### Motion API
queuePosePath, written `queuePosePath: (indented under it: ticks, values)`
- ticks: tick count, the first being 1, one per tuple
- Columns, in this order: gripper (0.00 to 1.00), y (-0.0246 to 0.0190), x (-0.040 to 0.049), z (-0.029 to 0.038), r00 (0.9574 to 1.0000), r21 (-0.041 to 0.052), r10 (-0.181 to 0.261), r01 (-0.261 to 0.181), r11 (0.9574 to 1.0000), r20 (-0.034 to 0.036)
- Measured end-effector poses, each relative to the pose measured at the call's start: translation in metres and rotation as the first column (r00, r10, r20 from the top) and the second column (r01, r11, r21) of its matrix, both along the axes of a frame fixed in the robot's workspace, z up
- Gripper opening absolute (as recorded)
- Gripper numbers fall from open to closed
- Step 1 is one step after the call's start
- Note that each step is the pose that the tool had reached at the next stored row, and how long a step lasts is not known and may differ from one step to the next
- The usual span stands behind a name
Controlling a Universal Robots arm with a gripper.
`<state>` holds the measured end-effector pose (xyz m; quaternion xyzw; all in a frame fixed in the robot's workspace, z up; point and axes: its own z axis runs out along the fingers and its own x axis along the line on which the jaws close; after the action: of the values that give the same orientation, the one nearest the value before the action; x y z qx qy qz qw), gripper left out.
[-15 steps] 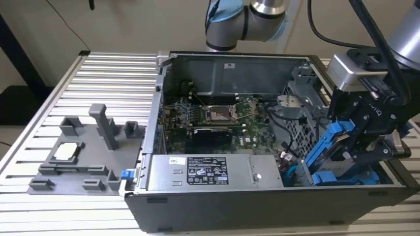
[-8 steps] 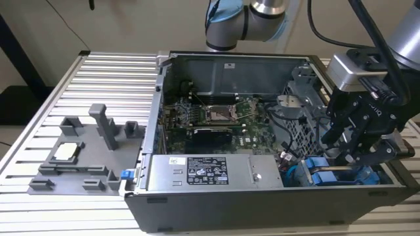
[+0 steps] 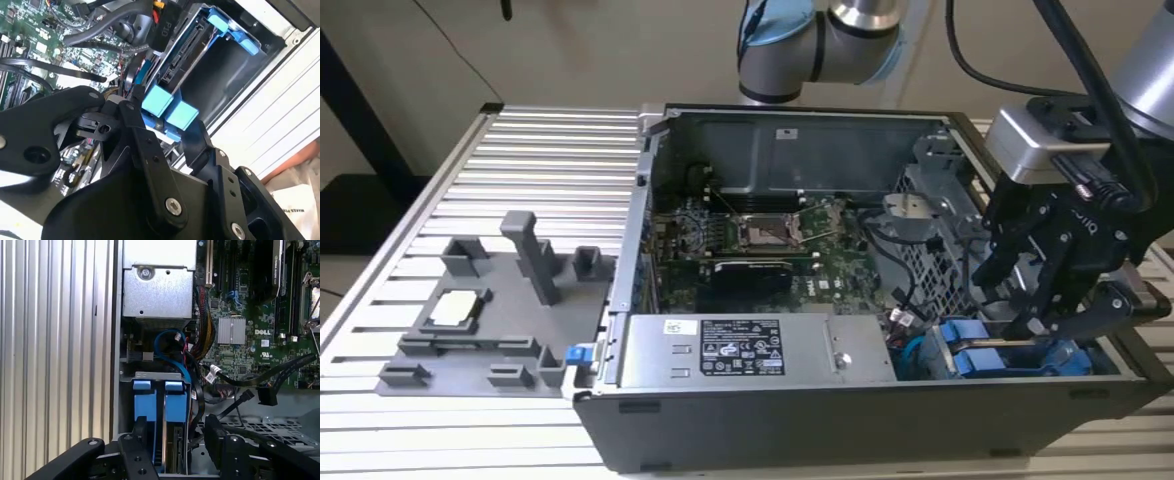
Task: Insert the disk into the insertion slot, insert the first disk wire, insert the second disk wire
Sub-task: 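Insert the disk into the insertion slot, then insert the first disk wire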
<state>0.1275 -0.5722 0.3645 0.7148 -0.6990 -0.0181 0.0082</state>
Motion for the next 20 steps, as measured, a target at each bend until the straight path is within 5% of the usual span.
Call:
queuePosePath:
  ticks: [9,13,20]
  values:
    - [0.58,0.0003,0.0000,0.0254,1.0000,-0.0001,0.000,0.000,1.0000,0.0000]
    - [0.58,0.0004,0.0001,0.0289,1.0000,0.0062,0.000,0.000,1.0000,0.0010]
    - [0.58,0.0004,-0.0001,0.0291,0.9997,0.1311,-0.001,-0.002,0.9914,0.0238]
